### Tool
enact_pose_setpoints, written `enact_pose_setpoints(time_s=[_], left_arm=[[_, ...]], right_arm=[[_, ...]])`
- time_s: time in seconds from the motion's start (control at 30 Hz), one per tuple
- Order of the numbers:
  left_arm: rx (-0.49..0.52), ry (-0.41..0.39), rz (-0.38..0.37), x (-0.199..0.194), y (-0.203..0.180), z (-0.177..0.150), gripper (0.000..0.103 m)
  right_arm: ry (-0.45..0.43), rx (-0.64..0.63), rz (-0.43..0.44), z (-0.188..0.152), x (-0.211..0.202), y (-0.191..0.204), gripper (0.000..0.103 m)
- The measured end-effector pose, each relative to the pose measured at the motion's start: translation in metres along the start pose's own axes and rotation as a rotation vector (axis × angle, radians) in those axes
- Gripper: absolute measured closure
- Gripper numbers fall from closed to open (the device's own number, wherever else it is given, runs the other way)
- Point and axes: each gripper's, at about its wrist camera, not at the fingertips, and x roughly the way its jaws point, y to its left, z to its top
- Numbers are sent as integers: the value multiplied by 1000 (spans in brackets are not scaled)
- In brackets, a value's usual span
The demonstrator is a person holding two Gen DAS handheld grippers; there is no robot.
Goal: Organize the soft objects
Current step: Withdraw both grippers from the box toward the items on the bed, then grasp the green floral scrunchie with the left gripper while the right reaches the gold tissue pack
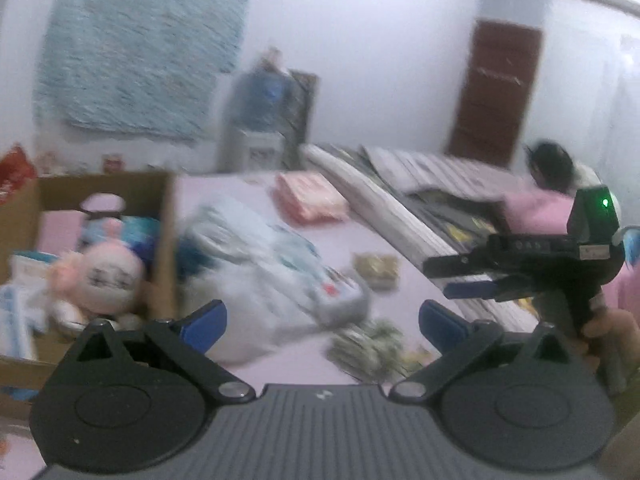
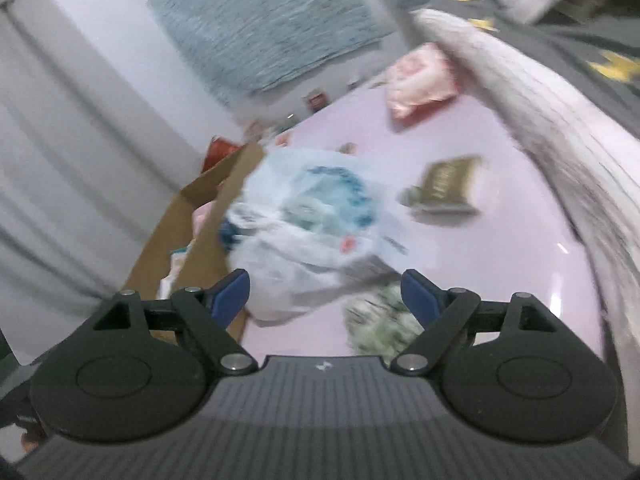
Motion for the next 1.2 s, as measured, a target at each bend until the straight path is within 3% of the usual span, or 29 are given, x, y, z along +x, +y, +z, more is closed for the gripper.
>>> enact_pose_setpoints(time_s=[0.23, 0.43, 0.63, 0.77, 0.8, 0.93, 1.0, 1.03, 1.07, 1.1, 1.2], left_arm=[[113, 147, -26, 66, -43, -31, 1], [170, 214, 39, 118, -54, -45, 3], [146, 258, 74, 164, -54, -39, 3], [106, 267, 66, 183, -51, -37, 4], [104, 272, 65, 187, -51, -38, 6], [99, 331, 30, 197, -48, -42, 29], [117, 311, 38, 194, -50, -44, 36], [120, 307, 34, 193, -49, -45, 41], [119, 305, 33, 194, -48, -45, 46], [119, 304, 34, 192, -47, -45, 48], [114, 306, 43, 188, -43, -46, 57]], right_arm=[[-22, 84, 6, -30, 10, -31, 22], [7, 61, -15, -15, 42, -39, 38], [-58, -167, -208, 30, 64, -25, 34], [-17, -395, -330, 57, 99, -15, 22], [5, -446, -348, 62, 109, -15, 21], [125, -593, -389, 80, 151, -23, 20], [182, -615, -388, 84, 166, -32, 24], [200, -589, -371, 86, 168, -36, 28], [206, -552, -337, 87, 166, -39, 42], [216, -509, -304, 89, 163, -42, 48], [207, -466, -305, 83, 151, -42, 55]])
